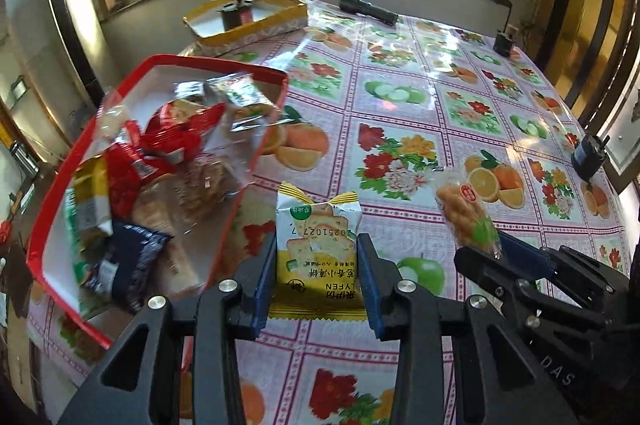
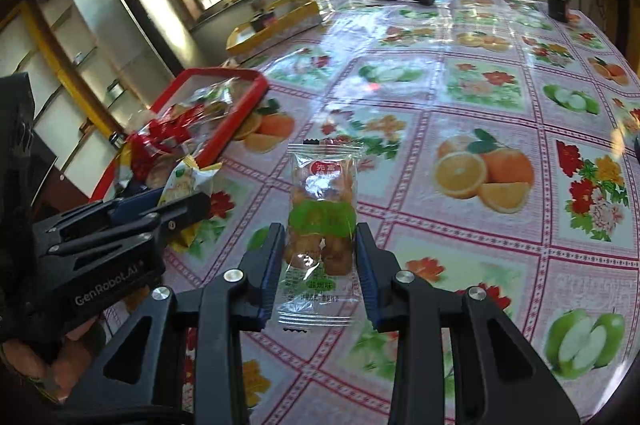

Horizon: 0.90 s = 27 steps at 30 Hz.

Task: Organize snacks
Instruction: 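Carry the cake pack with left tool while right tool carries the peanut pack over the tray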

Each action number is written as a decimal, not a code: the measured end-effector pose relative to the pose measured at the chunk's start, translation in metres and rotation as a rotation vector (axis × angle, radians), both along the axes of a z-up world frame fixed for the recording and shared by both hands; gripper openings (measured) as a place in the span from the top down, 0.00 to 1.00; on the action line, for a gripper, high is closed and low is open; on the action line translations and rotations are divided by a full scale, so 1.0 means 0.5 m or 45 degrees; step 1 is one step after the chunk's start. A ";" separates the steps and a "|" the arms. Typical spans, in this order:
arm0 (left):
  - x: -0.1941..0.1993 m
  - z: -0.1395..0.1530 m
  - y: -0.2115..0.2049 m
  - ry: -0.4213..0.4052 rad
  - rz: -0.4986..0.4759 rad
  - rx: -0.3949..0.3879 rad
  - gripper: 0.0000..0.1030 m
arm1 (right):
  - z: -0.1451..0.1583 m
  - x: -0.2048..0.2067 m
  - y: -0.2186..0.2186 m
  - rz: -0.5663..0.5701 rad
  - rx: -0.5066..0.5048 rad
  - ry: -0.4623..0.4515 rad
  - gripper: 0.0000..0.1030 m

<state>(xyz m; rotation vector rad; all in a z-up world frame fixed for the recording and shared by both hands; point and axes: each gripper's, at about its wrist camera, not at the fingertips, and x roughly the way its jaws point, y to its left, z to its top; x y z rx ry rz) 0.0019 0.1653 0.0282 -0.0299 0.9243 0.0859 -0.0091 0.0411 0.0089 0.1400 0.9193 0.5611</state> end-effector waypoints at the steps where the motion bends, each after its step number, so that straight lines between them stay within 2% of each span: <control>1: -0.005 0.001 0.004 -0.001 0.011 0.004 0.63 | 0.001 -0.005 0.004 0.007 0.001 -0.001 0.64; 17: -0.064 0.034 0.077 -0.070 0.135 0.008 0.63 | 0.019 -0.037 0.057 0.094 0.002 -0.017 0.64; 27: -0.076 0.046 0.138 -0.096 0.226 0.013 0.63 | 0.035 -0.026 0.147 0.212 0.000 -0.030 0.64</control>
